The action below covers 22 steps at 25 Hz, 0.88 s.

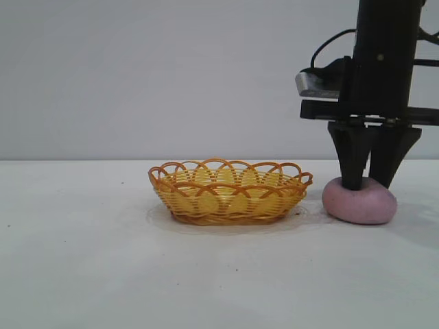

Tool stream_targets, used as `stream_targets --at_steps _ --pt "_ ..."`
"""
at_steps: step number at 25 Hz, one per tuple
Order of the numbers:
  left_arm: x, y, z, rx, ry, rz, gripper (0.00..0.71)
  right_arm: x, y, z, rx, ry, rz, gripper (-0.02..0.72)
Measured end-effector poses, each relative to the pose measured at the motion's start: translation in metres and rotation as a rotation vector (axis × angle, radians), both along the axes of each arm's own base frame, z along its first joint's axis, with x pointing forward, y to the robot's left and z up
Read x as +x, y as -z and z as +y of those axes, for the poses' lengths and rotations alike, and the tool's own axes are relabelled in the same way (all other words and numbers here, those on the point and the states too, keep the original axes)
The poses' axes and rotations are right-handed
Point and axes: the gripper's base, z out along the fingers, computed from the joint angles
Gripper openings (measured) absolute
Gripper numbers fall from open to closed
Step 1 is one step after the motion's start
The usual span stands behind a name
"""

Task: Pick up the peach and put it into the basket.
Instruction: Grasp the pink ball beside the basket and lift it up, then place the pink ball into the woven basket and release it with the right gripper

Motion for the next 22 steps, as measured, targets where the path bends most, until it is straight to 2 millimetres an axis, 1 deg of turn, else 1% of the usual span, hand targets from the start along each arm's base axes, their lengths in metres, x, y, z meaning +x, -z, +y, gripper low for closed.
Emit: stream_targets --at_steps 1,3,4,7,10,13,16,19,22 --pt "0.0 0.0 0.0 0.0 0.0 0.0 0.397 0.0 0.0 0.0 0.0 -0.012 -0.001 0.092" --pt "0.0 0.0 0.0 0.0 0.0 0.0 0.397 0.001 -0.002 0.0 -0.006 -0.026 0.001 0.039" --pt "0.0 0.0 0.0 0.0 0.0 0.0 0.397 0.002 -0.004 0.0 -0.012 -0.033 0.001 0.0" --pt "0.0 0.0 0.0 0.0 0.0 0.0 0.397 0.008 -0.015 0.0 -0.024 -0.053 -0.018 0.0" --pt "0.0 0.0 0.0 0.0 0.0 0.0 0.397 0.016 -0.042 0.002 -0.021 -0.063 -0.077 0.0" --pt "0.0 0.0 0.0 0.0 0.0 0.0 0.397 0.025 -0.083 0.007 0.036 -0.056 -0.168 0.0" --pt "0.0 0.0 0.0 0.0 0.0 0.0 0.397 0.023 -0.109 0.024 0.116 -0.101 -0.201 0.0" --pt "0.0 0.0 0.0 0.0 0.0 0.0 0.397 0.012 -0.113 0.051 0.146 -0.174 -0.202 0.0" --pt "0.0 0.0 0.0 0.0 0.0 0.0 0.397 0.001 -0.109 0.075 0.159 -0.238 -0.193 0.0"
